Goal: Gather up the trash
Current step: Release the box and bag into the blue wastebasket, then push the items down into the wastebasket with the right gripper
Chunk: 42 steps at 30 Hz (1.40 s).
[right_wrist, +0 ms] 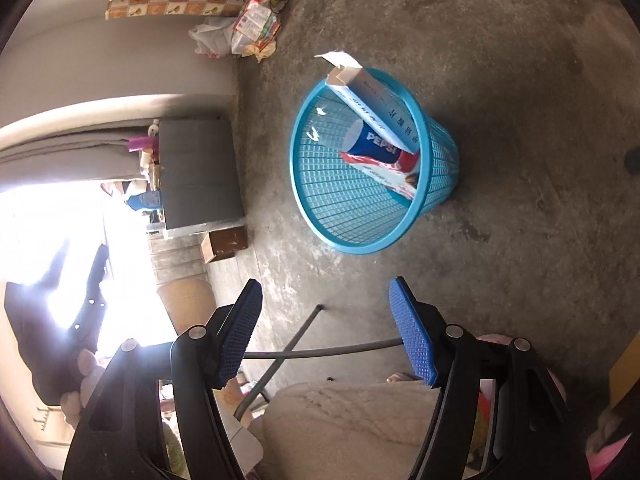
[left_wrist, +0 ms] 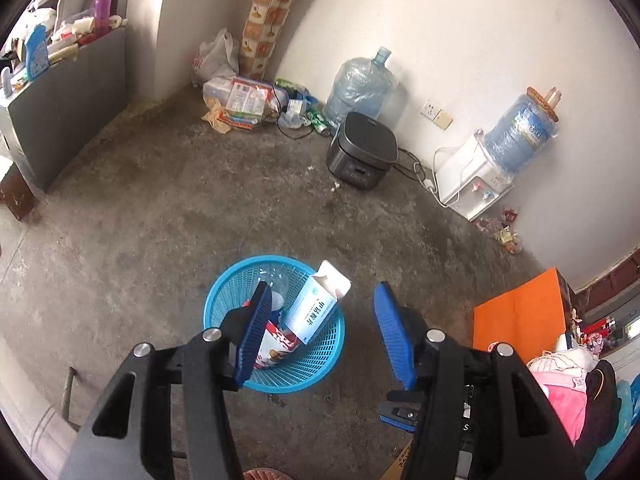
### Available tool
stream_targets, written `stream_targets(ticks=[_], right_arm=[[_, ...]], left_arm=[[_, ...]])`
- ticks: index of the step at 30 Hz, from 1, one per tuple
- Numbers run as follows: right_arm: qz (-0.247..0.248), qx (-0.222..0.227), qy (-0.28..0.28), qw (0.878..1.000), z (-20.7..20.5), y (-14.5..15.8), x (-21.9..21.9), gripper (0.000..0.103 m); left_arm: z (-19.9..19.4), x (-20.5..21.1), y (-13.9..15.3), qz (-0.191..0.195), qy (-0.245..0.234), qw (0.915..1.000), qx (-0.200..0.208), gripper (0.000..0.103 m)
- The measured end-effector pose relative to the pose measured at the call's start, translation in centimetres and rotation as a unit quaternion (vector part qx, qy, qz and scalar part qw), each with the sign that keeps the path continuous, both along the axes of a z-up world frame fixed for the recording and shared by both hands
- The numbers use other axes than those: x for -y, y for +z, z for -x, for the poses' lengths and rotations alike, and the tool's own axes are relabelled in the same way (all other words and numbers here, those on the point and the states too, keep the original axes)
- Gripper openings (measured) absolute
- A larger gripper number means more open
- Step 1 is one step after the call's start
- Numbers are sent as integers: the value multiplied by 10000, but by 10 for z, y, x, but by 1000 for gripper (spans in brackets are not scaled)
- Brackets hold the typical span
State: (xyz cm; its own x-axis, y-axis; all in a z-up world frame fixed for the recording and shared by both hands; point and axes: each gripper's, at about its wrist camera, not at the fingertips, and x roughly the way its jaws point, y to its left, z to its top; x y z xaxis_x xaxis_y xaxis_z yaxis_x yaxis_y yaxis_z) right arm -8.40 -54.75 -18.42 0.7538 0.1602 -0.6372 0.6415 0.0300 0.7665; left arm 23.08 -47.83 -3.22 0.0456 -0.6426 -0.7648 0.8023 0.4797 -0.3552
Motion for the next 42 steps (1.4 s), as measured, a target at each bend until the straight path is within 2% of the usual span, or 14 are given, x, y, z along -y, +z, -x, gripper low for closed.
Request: stream_targets(ticks=[4,7,11,14,17,23,28,30,34,36,40,42], right_arm=[[610,-80,304,9976,-10,24,-9,63],[1147,-231,567,9915,-17,40,-21,63],[1793,-432,900,9787,-25,56,-40,63],[2329,-591,1069,9648,-29,65,-48,63],[2702,-757,1087,9536,-36,66,-38,63],[3381,-1359,1106,9247,-85,44,27,63],[3633,-1805,1259,9053,-142,16,88,60],[3791,-2060,1556,8886,-166,1,103,58],[3775,-2484,1984,8697,-198,-32,130,57],[3579,-2605,2138,8708,-205,-49,142,56],[3378,-2896,2415,8624,-212,-77,146,38],[3281,-2924,2483,8632,-214,-82,144,17]], left_arm=[[12,-49,37,375,173,9985,370,55],[25,-88,58,609,311,9957,632,59],[41,-145,82,879,561,9905,894,67],[48,-192,94,1009,762,9869,1003,69],[52,-240,102,1006,970,9840,1101,70],[57,-340,108,956,1713,9715,1332,72],[51,-412,99,814,2624,9538,1217,72],[44,-437,93,776,2948,9460,1103,72],[34,-465,84,706,3371,9343,922,72],[28,-469,82,642,3454,9318,915,72],[19,-476,78,613,3571,9283,835,72],[16,-476,76,582,3589,9280,807,72]])
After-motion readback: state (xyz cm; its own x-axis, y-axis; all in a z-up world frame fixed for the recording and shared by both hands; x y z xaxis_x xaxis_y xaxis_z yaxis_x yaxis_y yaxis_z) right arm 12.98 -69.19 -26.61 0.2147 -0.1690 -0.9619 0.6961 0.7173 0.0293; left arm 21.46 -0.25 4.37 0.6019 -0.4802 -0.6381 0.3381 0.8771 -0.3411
